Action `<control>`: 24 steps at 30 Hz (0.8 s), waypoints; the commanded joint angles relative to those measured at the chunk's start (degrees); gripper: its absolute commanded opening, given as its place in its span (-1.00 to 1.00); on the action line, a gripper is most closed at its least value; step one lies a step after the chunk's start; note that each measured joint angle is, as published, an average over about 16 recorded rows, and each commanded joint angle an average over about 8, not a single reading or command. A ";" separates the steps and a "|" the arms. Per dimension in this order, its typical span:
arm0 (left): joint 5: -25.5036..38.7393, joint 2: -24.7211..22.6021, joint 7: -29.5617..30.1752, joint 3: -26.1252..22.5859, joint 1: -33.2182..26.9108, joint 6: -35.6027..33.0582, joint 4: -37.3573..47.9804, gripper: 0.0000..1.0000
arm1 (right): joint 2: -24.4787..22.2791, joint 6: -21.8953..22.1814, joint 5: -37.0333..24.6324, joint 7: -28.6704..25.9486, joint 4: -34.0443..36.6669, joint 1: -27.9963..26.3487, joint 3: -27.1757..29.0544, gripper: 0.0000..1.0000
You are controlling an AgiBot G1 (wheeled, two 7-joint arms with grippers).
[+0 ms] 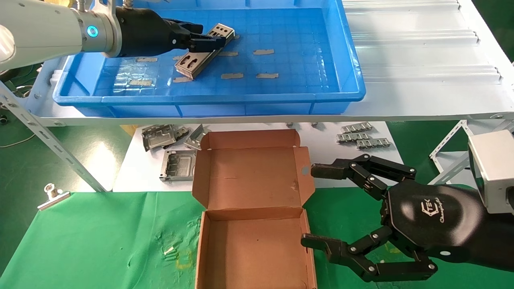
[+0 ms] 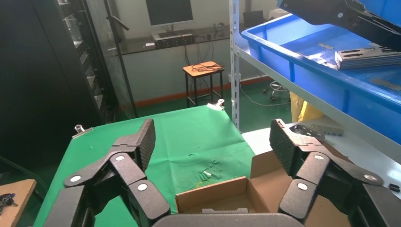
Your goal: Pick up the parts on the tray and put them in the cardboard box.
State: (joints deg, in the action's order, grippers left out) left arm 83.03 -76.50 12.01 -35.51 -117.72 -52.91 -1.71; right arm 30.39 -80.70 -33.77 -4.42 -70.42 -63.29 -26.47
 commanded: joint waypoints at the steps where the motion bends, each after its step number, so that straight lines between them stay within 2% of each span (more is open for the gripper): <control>1: 0.03 -0.07 0.11 -0.03 0.07 0.33 0.00 -1.00 | 0.00 0.00 0.00 0.00 0.00 0.00 0.00 1.00; 22: -0.62 0.63 -0.45 0.22 -0.48 -0.72 -0.69 -1.00 | 0.00 0.00 0.00 0.00 0.00 0.00 0.00 1.00; 24: -0.78 0.72 -0.60 0.32 -0.67 -0.97 -0.59 -0.85 | 0.00 0.00 0.00 0.00 0.00 0.00 0.00 1.00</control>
State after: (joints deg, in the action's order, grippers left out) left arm 82.34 -75.84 11.47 -35.25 -118.32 -53.83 -2.23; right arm 30.39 -80.70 -33.77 -4.42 -70.42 -63.29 -26.47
